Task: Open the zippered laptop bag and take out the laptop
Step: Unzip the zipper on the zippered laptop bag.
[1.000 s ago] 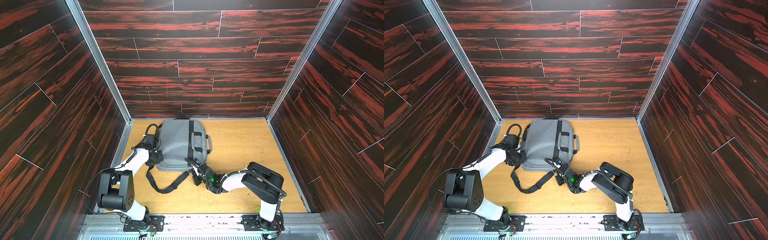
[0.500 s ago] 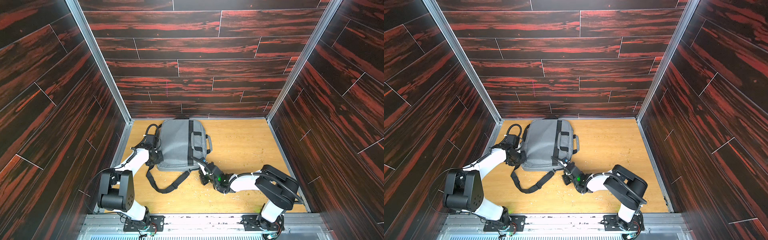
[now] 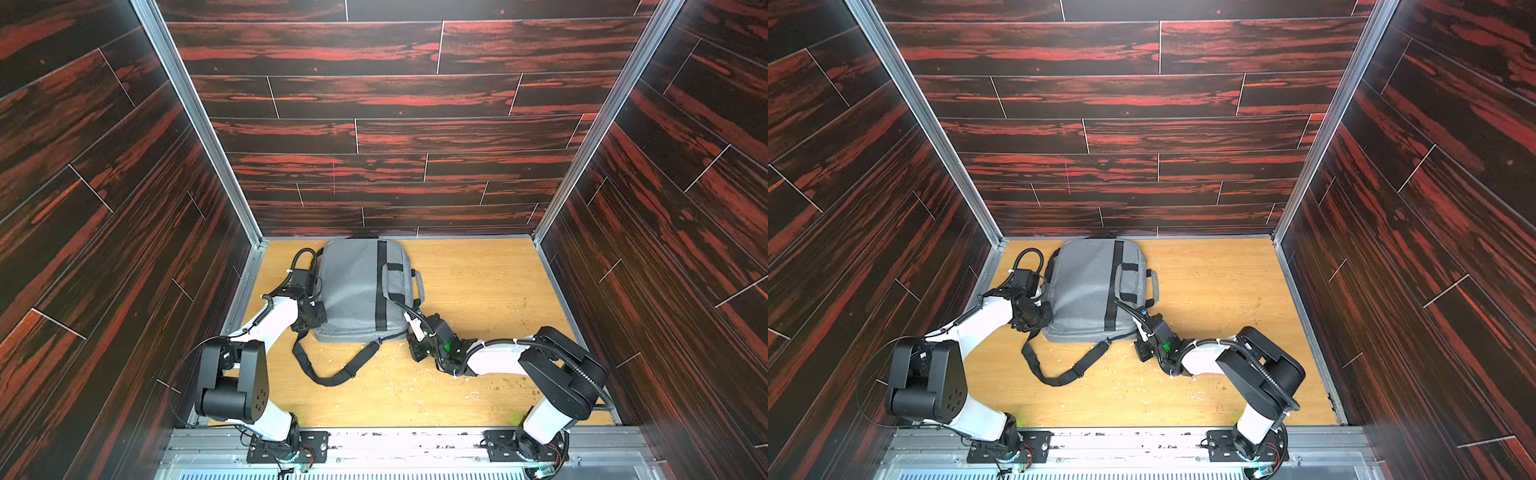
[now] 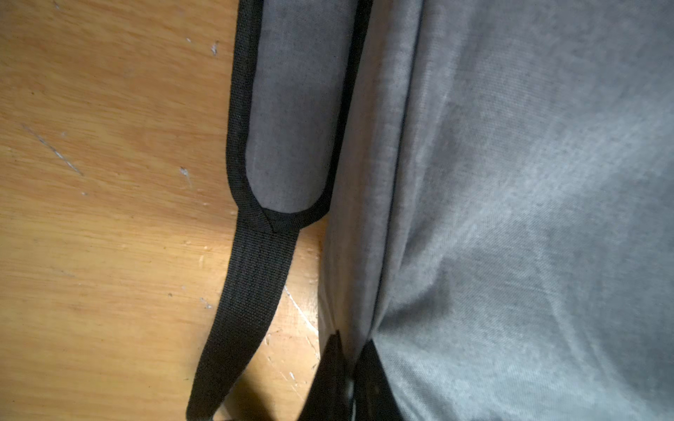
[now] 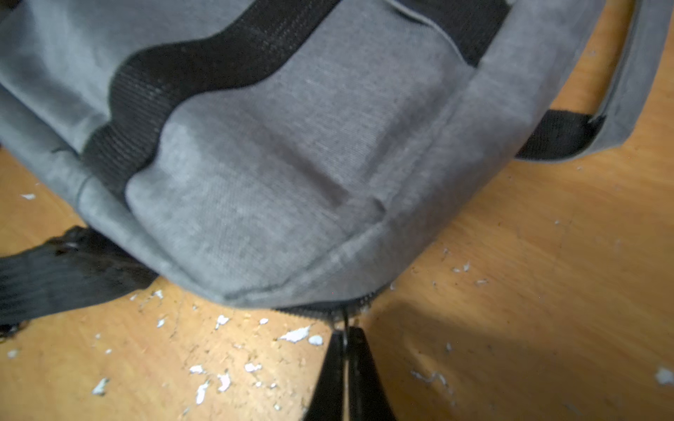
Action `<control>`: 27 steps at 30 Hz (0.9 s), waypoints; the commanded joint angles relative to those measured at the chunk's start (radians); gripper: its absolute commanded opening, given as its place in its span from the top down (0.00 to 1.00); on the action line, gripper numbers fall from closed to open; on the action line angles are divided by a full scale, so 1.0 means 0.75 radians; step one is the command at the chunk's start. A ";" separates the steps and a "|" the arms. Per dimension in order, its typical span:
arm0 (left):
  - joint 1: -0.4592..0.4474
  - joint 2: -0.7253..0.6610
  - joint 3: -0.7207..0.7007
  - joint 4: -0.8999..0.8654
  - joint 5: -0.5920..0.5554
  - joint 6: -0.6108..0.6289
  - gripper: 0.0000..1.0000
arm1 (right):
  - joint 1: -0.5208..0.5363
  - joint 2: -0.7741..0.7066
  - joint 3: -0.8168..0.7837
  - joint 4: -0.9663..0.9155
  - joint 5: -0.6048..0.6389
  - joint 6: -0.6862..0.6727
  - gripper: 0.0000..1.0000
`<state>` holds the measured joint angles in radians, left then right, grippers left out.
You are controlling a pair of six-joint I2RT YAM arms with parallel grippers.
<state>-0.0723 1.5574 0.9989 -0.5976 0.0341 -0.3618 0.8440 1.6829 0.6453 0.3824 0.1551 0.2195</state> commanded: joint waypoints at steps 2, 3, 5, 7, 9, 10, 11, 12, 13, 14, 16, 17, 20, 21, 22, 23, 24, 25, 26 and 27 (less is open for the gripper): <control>0.011 0.015 0.024 -0.046 -0.046 0.002 1.00 | -0.022 -0.109 0.026 -0.098 -0.103 0.017 0.64; 0.010 0.015 0.024 -0.047 -0.045 0.002 1.00 | -0.052 -0.141 0.036 -0.128 -0.177 0.036 0.58; 0.010 0.014 0.025 -0.050 -0.039 0.003 1.00 | -0.127 -0.198 0.060 -0.186 -0.287 0.092 0.42; 0.011 0.015 0.024 -0.051 -0.039 0.002 1.00 | -0.171 -0.232 0.105 -0.253 -0.312 0.103 0.40; 0.011 0.013 0.022 -0.051 -0.039 0.004 1.00 | -0.208 -0.228 0.168 -0.310 -0.331 0.114 0.40; 0.010 0.014 0.023 -0.051 -0.043 0.007 1.00 | -0.227 -0.214 0.195 -0.322 -0.345 0.131 0.39; 0.011 0.013 0.022 -0.056 -0.046 0.008 1.00 | -0.255 -0.188 0.239 -0.344 -0.372 0.153 0.39; 0.011 0.010 0.026 -0.062 -0.051 0.011 1.00 | -0.289 -0.135 0.295 -0.371 -0.405 0.176 0.39; 0.010 0.008 0.026 -0.061 -0.053 0.010 1.00 | -0.311 -0.095 0.334 -0.387 -0.427 0.191 0.39; 0.012 0.004 0.025 -0.062 -0.054 0.012 1.00 | -0.341 -0.051 0.380 -0.403 -0.455 0.216 0.38; 0.010 0.000 0.026 -0.067 -0.058 0.016 1.00 | -0.385 0.036 0.460 -0.432 -0.509 0.259 0.39; 0.010 -0.003 0.022 -0.069 -0.058 0.018 1.00 | -0.403 0.078 0.503 -0.460 -0.533 0.268 0.39; 0.011 -0.009 0.011 -0.064 -0.049 0.017 1.00 | -0.434 0.197 0.611 -0.544 -0.542 0.268 0.39; 0.010 -0.013 0.010 -0.063 -0.046 0.016 1.00 | -0.443 0.234 0.645 -0.570 -0.540 0.260 0.39; 0.010 -0.014 0.007 -0.062 -0.046 0.015 1.00 | -0.449 0.259 0.661 -0.567 -0.550 0.264 0.40; 0.010 -0.014 0.007 -0.061 -0.044 0.015 1.00 | -0.458 0.286 0.683 -0.568 -0.573 0.271 0.41; 0.010 -0.011 0.008 -0.060 -0.040 0.015 1.00 | -0.462 0.320 0.717 -0.587 -0.593 0.270 0.42; 0.010 -0.010 0.011 -0.061 -0.036 0.015 1.00 | -0.464 0.348 0.745 -0.596 -0.612 0.268 0.43; 0.010 -0.007 0.013 -0.060 -0.034 0.016 1.00 | -0.470 0.382 0.771 -0.596 -0.652 0.277 0.45; 0.010 -0.003 0.017 -0.059 -0.031 0.016 1.00 | -0.473 0.406 0.790 -0.597 -0.696 0.287 0.46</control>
<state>-0.0723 1.5578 0.9997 -0.5987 0.0338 -0.3508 0.4965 1.9213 1.1870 -0.0151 -0.2737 0.4141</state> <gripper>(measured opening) 0.091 0.547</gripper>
